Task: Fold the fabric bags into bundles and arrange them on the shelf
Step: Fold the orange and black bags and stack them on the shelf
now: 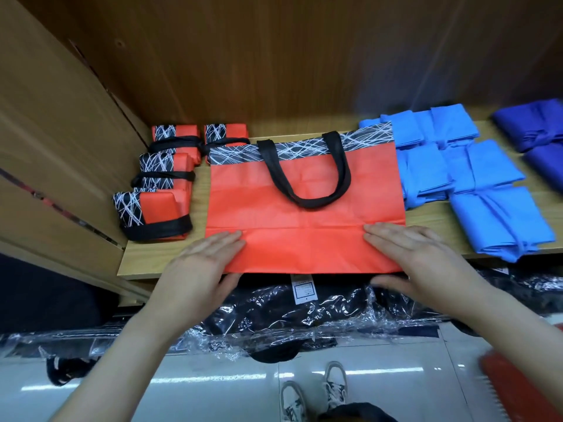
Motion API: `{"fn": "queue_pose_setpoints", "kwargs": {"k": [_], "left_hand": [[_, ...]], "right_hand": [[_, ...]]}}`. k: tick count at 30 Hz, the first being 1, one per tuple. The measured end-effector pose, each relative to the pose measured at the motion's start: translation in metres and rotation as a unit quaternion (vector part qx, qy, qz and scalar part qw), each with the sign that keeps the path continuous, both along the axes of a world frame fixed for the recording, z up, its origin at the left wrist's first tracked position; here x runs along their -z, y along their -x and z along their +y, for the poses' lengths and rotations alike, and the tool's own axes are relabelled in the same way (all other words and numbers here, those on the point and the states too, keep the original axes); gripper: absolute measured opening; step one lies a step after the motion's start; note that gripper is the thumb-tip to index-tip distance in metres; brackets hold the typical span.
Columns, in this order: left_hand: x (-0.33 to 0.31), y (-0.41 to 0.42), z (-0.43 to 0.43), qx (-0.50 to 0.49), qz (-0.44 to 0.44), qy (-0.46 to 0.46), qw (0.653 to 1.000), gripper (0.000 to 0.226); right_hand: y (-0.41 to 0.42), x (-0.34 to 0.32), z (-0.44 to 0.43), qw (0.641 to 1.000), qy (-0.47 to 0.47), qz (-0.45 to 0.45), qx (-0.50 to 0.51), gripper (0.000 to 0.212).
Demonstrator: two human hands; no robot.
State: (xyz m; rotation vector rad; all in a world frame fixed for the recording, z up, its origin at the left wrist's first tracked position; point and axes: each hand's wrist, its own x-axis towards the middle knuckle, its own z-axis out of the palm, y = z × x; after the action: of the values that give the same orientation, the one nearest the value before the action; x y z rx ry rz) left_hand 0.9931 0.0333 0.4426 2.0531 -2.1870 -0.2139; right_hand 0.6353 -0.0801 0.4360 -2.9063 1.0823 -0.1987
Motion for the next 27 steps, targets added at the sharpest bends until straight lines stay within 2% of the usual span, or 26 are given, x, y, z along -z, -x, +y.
{"fn": "queue_pose_setpoints", "kwargs": {"k": [3,4,6,8,9,11,13,14,15,16,17,18,19,21,22,23,25,26,27], "left_hand": [[-0.025,0.002,-0.007,0.03,-0.027,-0.079,0.996,0.077],[-0.035,0.006,-0.013,0.039,-0.018,-0.095,0.995,0.078],[-0.045,0.018,-0.03,0.028,0.033,-0.104,0.994,0.07],[-0.047,0.034,-0.058,-0.009,0.112,-0.084,0.99,0.054],[-0.047,0.043,-0.073,-0.039,0.188,-0.088,0.977,0.05],[-0.049,0.059,-0.103,-0.109,0.374,-0.123,0.913,0.05],[-0.058,0.068,-0.126,-0.167,0.54,-0.134,0.814,0.05],[-0.068,0.07,-0.133,-0.181,0.623,-0.117,0.752,0.05],[-0.076,0.068,-0.139,-0.182,0.693,-0.081,0.693,0.053],[-0.084,0.065,-0.144,-0.173,0.738,-0.042,0.651,0.057],[-0.092,0.059,-0.147,-0.16,0.749,-0.011,0.643,0.063],[-0.096,0.052,-0.149,-0.146,0.725,0.013,0.673,0.071],[-0.098,0.045,-0.148,-0.13,0.665,0.031,0.735,0.078],[-0.095,0.034,-0.139,-0.084,0.491,0.052,0.865,0.085],[-0.093,0.031,-0.131,-0.061,0.408,0.056,0.909,0.082],[-0.093,0.029,-0.119,-0.041,0.339,0.052,0.938,0.071],[-0.092,0.029,-0.092,0.028,0.263,-0.012,0.964,0.046],[-0.091,0.03,-0.079,0.07,0.221,-0.083,0.969,0.051],[-0.087,0.031,-0.067,0.101,0.143,-0.148,0.973,0.062]], "right_hand": [[0.003,-0.007,-0.001,1.0,0.012,-0.017,-0.011,0.071],[0.004,-0.008,-0.002,0.999,0.025,-0.024,-0.021,0.067],[0.005,-0.01,-0.002,0.998,0.032,-0.028,-0.044,0.05],[0.006,-0.014,0.0,0.998,0.011,-0.017,-0.055,0.056],[0.006,-0.016,0.002,0.998,0.006,-0.01,-0.054,0.059],[0.008,-0.016,0.002,0.999,-0.005,-0.009,-0.044,0.056],[0.006,-0.019,0.001,0.999,-0.041,-0.017,-0.027,0.053],[0.005,-0.019,-0.001,0.997,-0.065,-0.023,-0.015,0.051],[0.004,-0.023,-0.003,0.995,-0.095,-0.024,0.006,0.047],[0.005,-0.026,-0.006,0.991,-0.125,-0.026,0.024,0.041],[0.004,-0.031,-0.009,0.987,-0.155,-0.026,0.038,0.033],[0.002,-0.035,-0.014,0.983,-0.177,-0.032,0.041,0.026],[0.0,-0.04,-0.019,0.98,-0.194,-0.032,0.041,0.021],[-0.005,-0.049,-0.033,0.971,-0.234,-0.017,0.047,0.015],[-0.008,-0.054,-0.04,0.963,-0.265,-0.004,0.052,0.016],[-0.012,-0.056,-0.047,0.954,-0.294,0.006,0.055,0.02],[-0.019,-0.058,-0.059,0.94,-0.338,0.008,0.05,0.023],[-0.021,-0.059,-0.063,0.936,-0.349,0.005,0.052,0.022],[-0.024,-0.059,-0.065,0.933,-0.356,0.002,0.057,0.021]]}}
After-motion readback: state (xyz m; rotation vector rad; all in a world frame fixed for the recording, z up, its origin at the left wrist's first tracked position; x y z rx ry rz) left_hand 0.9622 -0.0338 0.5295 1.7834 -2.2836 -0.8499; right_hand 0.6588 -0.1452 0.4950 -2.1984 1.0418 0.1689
